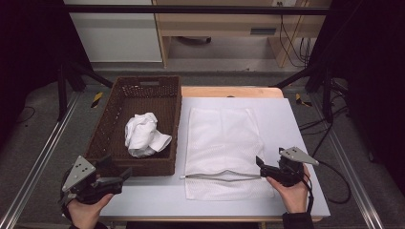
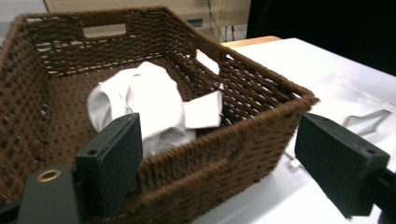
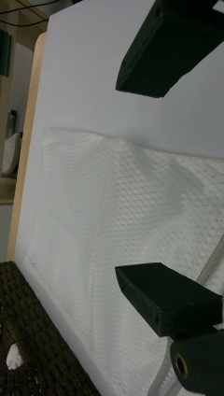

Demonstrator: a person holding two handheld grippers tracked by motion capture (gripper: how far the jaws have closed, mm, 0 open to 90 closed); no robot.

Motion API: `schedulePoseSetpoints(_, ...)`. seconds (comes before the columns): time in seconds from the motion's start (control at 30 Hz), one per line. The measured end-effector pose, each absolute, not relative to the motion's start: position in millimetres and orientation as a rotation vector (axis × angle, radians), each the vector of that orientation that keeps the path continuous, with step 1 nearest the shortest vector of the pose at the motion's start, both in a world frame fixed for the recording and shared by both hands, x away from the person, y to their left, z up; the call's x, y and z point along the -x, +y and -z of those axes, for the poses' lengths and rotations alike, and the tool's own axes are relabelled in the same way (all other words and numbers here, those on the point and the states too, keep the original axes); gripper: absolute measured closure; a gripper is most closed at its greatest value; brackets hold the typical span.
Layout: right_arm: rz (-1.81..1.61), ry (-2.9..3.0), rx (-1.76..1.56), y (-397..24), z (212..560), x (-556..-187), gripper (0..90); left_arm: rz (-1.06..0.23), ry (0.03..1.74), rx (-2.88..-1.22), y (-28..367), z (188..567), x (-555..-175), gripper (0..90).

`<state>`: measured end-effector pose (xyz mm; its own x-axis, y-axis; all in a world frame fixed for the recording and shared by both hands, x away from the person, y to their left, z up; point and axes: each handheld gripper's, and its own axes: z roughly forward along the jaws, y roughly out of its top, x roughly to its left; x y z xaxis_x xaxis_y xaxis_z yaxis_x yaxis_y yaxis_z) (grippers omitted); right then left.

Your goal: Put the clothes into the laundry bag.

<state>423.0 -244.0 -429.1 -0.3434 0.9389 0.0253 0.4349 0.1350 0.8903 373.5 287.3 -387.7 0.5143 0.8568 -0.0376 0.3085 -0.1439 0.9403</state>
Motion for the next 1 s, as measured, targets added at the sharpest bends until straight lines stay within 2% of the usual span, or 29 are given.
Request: schedulePoseSetpoints(1.0,-1.157,1.851,-1.298,-239.8,428.3,-424.7,7.9,-0.77,1.031,-1.714,277.6,328.6,-452.1,14.2)
